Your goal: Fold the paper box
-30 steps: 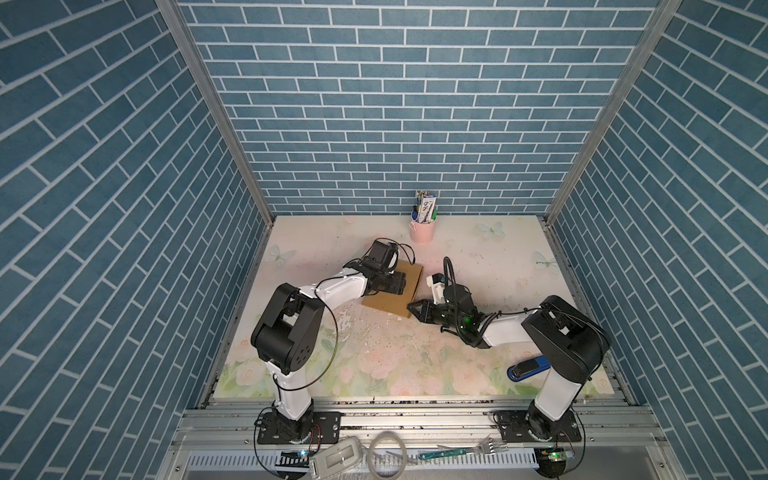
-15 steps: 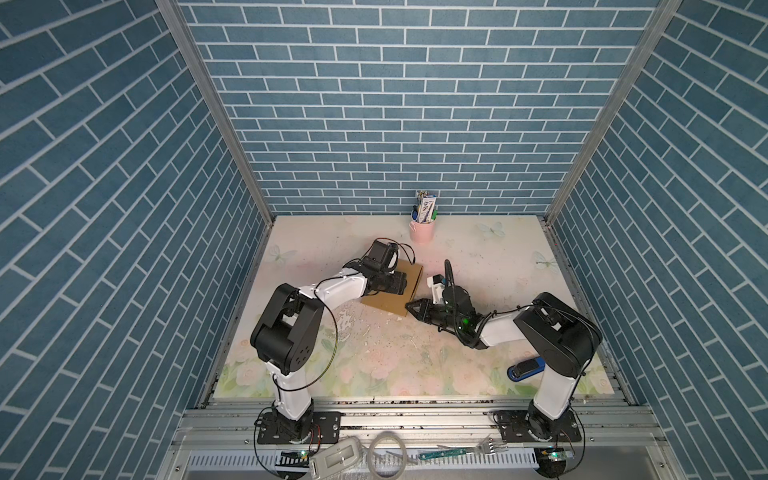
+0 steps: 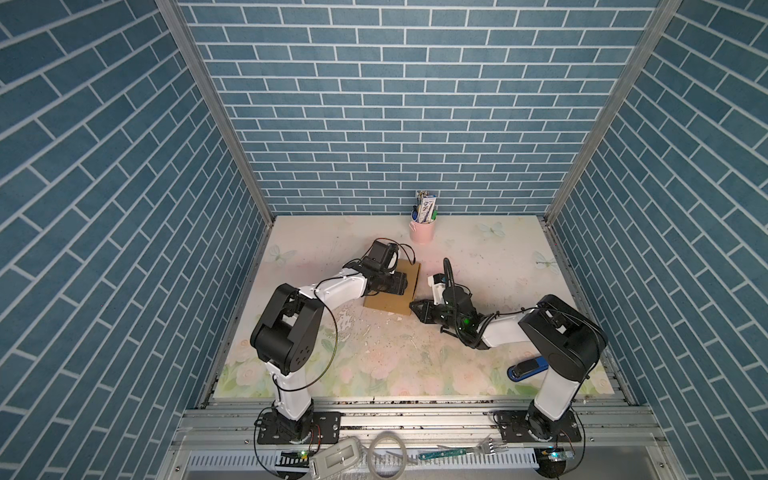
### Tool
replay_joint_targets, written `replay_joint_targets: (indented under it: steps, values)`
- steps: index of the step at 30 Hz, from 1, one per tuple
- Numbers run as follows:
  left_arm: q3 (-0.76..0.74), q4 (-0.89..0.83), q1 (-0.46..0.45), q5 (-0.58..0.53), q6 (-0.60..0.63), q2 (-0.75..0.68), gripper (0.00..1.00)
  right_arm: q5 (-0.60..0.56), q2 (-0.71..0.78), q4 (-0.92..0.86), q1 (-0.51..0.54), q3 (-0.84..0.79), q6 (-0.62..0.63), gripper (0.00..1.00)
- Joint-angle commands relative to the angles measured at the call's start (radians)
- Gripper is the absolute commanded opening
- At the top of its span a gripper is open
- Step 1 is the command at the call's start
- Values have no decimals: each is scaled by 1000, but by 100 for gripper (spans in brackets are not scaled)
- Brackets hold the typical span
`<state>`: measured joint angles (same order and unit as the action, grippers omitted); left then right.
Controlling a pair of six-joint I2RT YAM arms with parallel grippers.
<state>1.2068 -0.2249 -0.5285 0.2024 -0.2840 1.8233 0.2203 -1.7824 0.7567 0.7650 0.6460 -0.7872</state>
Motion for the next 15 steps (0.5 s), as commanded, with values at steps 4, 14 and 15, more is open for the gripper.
replay_joint_targets:
  steps: [4,14,15]
  values:
    - [-21,-29,-2,22,-9,-15,67,-60,4,15,-4,-23,137,20]
    - [-47,-43,-3,21,-7,-30,67,-103,-1,27,-6,-44,289,19]
    - [-50,-45,-2,19,-8,-31,67,-104,-4,29,-6,-46,292,19]
